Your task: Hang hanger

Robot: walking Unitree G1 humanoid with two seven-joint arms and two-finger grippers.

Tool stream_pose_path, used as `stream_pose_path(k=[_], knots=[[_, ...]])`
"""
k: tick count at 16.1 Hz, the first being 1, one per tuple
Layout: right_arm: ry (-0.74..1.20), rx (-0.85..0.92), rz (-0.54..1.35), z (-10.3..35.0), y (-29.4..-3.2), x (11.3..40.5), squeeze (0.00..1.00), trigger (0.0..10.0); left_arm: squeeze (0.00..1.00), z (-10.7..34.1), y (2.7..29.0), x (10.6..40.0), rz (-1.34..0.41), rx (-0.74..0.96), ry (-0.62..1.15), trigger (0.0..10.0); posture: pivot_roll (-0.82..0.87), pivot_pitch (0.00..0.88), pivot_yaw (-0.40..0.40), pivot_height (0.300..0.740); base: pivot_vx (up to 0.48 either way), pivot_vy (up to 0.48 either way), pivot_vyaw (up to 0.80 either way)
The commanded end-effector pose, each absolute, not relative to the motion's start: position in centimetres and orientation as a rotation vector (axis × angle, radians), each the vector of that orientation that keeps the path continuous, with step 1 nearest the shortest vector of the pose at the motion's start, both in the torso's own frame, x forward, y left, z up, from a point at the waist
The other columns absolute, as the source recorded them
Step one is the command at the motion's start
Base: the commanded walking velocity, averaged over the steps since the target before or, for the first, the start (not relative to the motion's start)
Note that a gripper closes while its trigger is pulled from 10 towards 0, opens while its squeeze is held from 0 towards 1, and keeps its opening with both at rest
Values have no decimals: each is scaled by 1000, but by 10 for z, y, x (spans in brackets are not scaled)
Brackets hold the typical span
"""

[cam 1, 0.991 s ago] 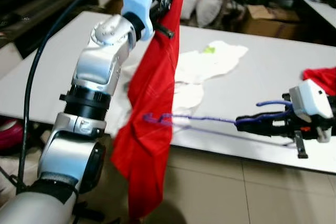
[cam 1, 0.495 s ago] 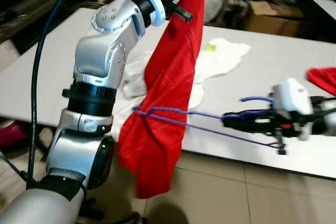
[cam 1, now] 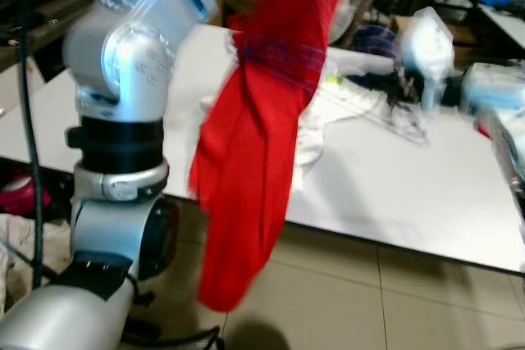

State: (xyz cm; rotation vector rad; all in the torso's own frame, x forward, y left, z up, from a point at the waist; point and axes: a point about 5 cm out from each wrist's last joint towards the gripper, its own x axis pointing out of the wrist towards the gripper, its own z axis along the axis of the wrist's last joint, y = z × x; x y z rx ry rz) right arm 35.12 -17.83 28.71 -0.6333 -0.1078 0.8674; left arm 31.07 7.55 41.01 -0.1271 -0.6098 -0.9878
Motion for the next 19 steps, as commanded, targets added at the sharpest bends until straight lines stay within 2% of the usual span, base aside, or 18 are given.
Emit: stream_pose_path(k=[1, 2, 3, 4, 7, 9, 11, 13, 14, 15, 16, 19], knots=[[-166, -699, 700, 301, -187, 368, 0, 10000, 0, 423, 74, 303, -1011, -144, -661, 10000, 62, 0, -63, 740, 0, 0, 0], [-272, -731, 575, 322, -186, 377, 0, 10000, 0, 426, 77, 302, -991, -150, -683, 10000, 66, 0, -71, 740, 0, 0, 0], [-494, -648, 405, 364, -185, 382, 0, 10000, 0, 432, 82, 300, -967, -168, -715, 10000, 70, 0, -77, 740, 0, 0, 0], [-619, -576, 335, 385, -186, 379, 0, 10000, 0, 436, 84, 297, -959, -181, -735, 10000, 70, 0, -82, 740, 0, 0, 0], [-667, -631, 325, 372, -184, 379, 0, 10000, 0, 429, 87, 297, -938, -205, -717, 10000, 68, 0, -83, 740, 0, 0, 0], [-576, -687, 357, 335, -185, 387, 0, 10000, 0, 415, 86, 302, -903, -188, -667, 10000, 67, 0, -78, 740, 0, 0, 0], [-379, -732, 546, 271, -188, 385, 0, 10000, 0, 375, 78, 316, -829, -124, -528, 10000, 63, 0, -67, 740, 0, 0, 0], [-160, -777, 864, 208, -186, 358, 0, 10000, 0, 318, 76, 333, -721, 25, -314, 10000, 55, 4, -54, 740, 0, 0, 0], [-98, -789, 984, 190, -185, 340, 0, 10000, 0, 290, 81, 340, -650, 116, -219, 10000, 53, 5, -51, 740, 0, 0, 0], [-25, -788, 1118, 174, -186, 316, 0, 10000, 0, 255, 95, 349, -531, 222, -105, 10000, 49, 7, -45, 740, 0, 0, 0], [4, -774, 1179, 168, -187, 301, 0, 10000, 0, 233, 106, 353, -472, 234, -29, 10000, 49, 7, -45, 740, 0, 0, 0], [0, -712, 1239, 174, -184, 275, 0, 10000, 0, 205, 137, 362, -297, 345, 41, 10000, 41, 2, -32, 740, 0, 0, 0]])
